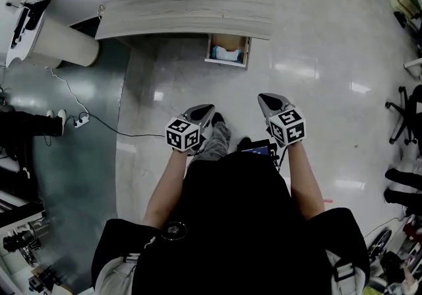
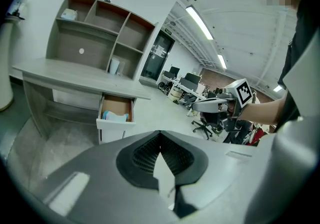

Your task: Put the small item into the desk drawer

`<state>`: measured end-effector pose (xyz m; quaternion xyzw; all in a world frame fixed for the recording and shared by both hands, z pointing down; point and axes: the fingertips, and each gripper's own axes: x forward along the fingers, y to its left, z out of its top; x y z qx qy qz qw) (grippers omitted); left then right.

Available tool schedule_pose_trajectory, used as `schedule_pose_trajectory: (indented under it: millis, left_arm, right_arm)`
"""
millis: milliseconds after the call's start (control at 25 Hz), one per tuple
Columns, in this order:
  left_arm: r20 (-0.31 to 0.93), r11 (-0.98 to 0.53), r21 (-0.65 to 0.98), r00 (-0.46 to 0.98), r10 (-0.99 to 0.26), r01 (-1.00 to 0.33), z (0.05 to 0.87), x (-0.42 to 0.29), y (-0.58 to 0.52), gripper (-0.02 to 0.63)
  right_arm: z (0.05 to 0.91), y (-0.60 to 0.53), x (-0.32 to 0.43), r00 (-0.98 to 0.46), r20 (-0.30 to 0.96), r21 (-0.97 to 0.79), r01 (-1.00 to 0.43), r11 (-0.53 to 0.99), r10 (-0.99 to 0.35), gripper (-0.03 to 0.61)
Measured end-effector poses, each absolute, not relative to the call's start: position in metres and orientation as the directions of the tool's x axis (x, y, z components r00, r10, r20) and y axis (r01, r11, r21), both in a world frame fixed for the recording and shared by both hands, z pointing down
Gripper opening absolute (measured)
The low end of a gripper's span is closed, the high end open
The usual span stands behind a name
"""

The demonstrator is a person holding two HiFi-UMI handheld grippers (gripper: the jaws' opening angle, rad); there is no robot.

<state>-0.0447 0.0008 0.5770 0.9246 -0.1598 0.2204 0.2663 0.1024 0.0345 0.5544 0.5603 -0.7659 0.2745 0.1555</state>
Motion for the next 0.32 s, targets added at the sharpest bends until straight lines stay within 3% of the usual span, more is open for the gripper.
schedule_pose_trajectory:
  millis: [320]
  left_arm:
    - [0.494, -0.802, 0.421, 0.849, -0.19, -0.424, 0.581, -0.054, 0.026, 0.0]
  right_arm:
    - [0.557, 0.06, 0.099, -0.325, 0.545, -0.24, -0.944, 0.228, -0.773, -0.002]
